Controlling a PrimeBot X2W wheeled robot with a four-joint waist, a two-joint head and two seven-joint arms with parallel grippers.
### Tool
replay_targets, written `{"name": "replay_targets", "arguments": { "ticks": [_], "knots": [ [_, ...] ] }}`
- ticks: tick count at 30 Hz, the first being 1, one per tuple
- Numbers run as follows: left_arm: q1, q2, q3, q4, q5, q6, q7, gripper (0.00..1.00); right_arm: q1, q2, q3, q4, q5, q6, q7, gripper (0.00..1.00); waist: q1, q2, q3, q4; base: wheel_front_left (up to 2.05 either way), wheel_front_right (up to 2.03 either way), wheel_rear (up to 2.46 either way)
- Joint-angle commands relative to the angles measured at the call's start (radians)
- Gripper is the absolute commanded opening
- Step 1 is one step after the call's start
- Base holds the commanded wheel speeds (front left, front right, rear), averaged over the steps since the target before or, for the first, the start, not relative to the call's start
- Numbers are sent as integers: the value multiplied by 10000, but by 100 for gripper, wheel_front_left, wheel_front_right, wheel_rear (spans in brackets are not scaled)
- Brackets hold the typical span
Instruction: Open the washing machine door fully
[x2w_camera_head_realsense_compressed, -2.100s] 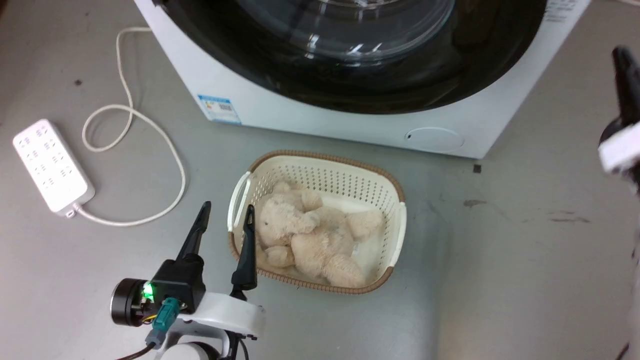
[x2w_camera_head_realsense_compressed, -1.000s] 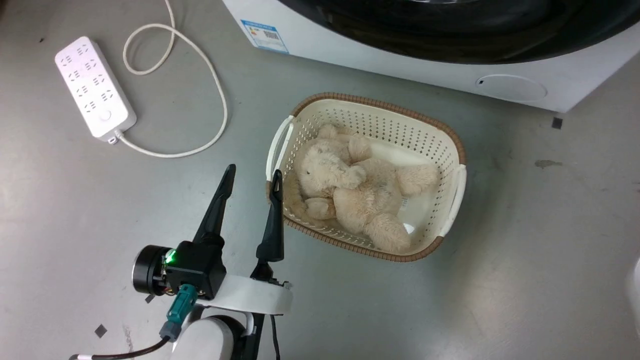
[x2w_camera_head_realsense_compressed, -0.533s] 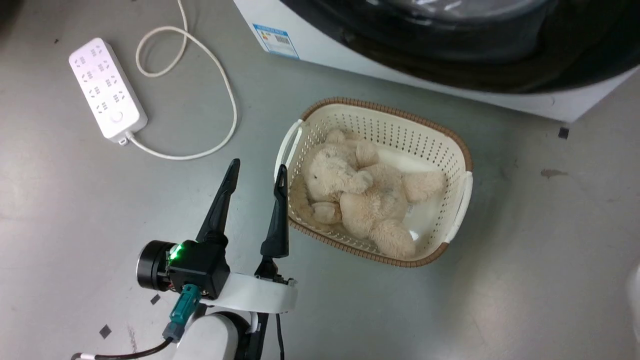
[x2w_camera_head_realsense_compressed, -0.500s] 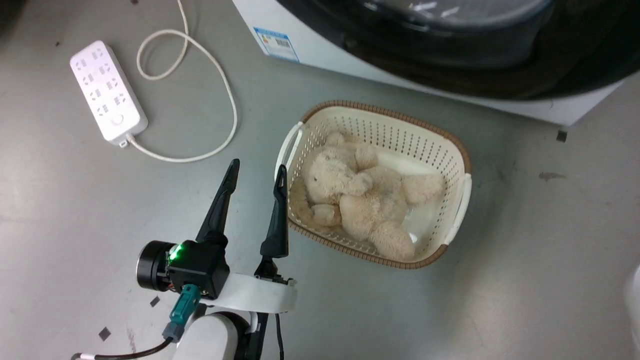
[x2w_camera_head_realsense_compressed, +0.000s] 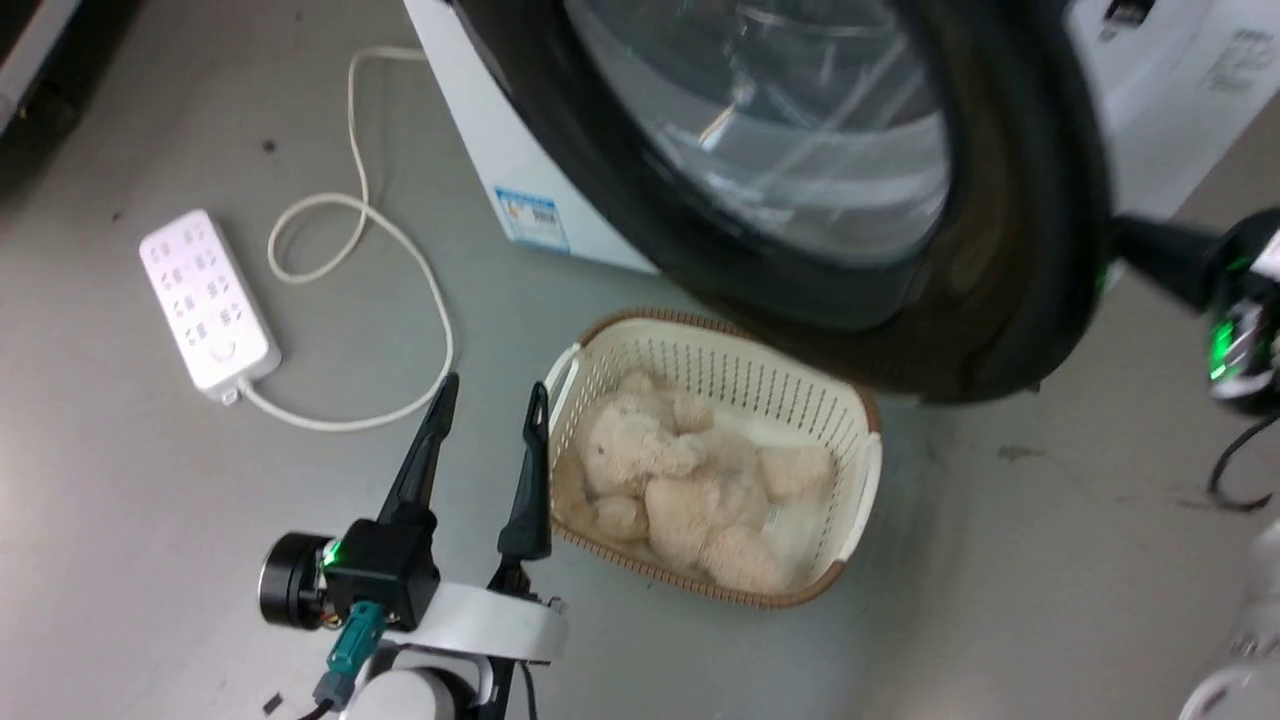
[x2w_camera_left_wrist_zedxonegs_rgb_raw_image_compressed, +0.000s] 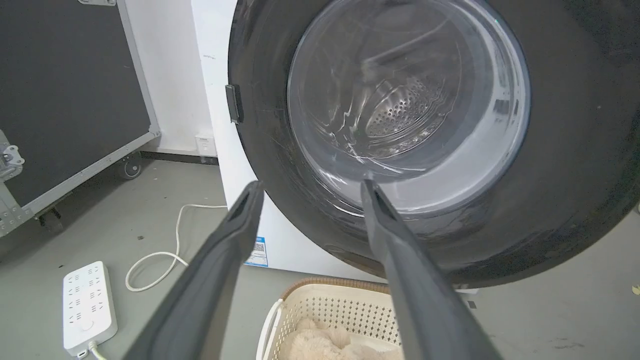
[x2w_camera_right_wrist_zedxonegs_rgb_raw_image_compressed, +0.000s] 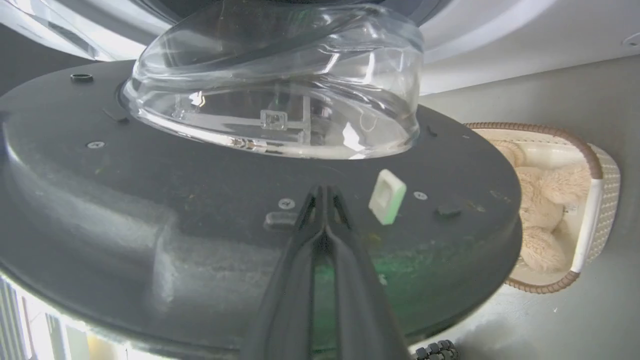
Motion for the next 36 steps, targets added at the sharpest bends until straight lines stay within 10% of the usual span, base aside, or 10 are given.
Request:
{"name": "replay_targets", "arguments": {
  "ticks": [1, 20, 27, 29, 36],
  "knots": [
    [209, 8, 89, 81, 101, -76, -55, 100, 482, 81, 438, 92, 462, -6, -100, 0, 2, -1, -463, -113, 0, 0, 0],
    [1065, 8, 323, 450, 248, -410, -55, 100, 4660, 81, 7755, -1295, 5630, -6, -2607, 0, 2, -1, -1476, -151, 0, 0, 0],
    [1084, 8, 405, 510, 224, -369, -55, 100, 5113, 81, 8361, -1654, 5556, -6, -3796, 0, 2, -1, -1615, -211, 0, 0, 0],
    [1124, 8, 526, 525, 259, -391, -55, 100, 5120, 59, 8127, -1860, 5142, -6, -4170, 100, 2, -1, -1737, -323, 0, 0, 0],
    [1213, 8, 994, 420, 199, -507, -55, 100, 5663, -1727, 8557, -4789, 1535, -6, -7907, 100, 2, -1, -2205, -806, 0, 0, 0]
  ]
}}
